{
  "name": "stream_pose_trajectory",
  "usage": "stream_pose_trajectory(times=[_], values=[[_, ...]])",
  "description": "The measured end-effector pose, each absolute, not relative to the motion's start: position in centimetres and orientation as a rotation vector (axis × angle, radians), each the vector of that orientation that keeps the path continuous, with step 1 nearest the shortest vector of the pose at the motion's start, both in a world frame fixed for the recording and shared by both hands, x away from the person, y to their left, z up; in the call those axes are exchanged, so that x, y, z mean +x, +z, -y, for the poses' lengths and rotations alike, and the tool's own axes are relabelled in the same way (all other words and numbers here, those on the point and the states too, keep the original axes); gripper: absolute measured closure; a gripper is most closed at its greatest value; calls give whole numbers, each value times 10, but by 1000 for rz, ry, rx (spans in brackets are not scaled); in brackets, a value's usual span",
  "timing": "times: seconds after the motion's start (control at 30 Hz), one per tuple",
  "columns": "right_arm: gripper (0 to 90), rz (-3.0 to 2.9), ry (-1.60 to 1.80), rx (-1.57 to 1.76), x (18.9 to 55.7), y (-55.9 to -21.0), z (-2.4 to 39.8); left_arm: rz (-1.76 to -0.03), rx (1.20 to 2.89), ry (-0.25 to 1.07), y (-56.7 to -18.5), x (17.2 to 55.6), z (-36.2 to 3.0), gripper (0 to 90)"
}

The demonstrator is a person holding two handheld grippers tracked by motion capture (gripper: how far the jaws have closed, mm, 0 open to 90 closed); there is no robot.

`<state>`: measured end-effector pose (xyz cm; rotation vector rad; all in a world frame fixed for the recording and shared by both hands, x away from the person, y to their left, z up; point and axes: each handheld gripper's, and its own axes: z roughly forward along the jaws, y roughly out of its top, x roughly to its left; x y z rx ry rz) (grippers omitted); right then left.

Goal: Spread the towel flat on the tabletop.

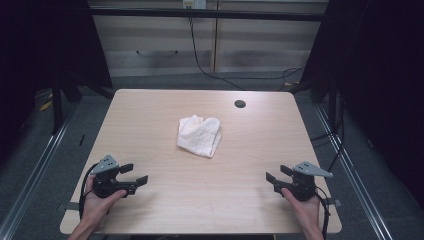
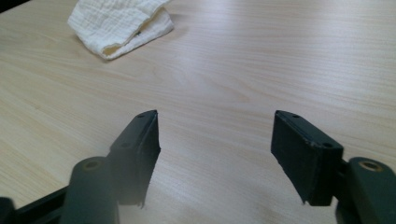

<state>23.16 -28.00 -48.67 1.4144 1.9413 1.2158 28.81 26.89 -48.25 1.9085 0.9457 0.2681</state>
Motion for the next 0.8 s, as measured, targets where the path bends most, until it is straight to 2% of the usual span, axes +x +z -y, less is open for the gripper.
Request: stream_pose_trajectory(times=[0.47, 0.53, 0.57, 0.8], values=[[314, -2099, 1262, 1418, 237, -488, 273, -980, 1910, 257, -485, 293, -267, 194], [331, -2118, 1272, 1411, 238, -487, 269, -979, 1911, 253, -484, 293, -268, 194], [381, -2155, 1280, 1390, 239, -485, 264, -981, 1909, 247, -484, 292, -268, 194], [393, -2229, 1294, 1352, 250, -481, 246, -954, 1910, 237, -483, 291, -267, 193]])
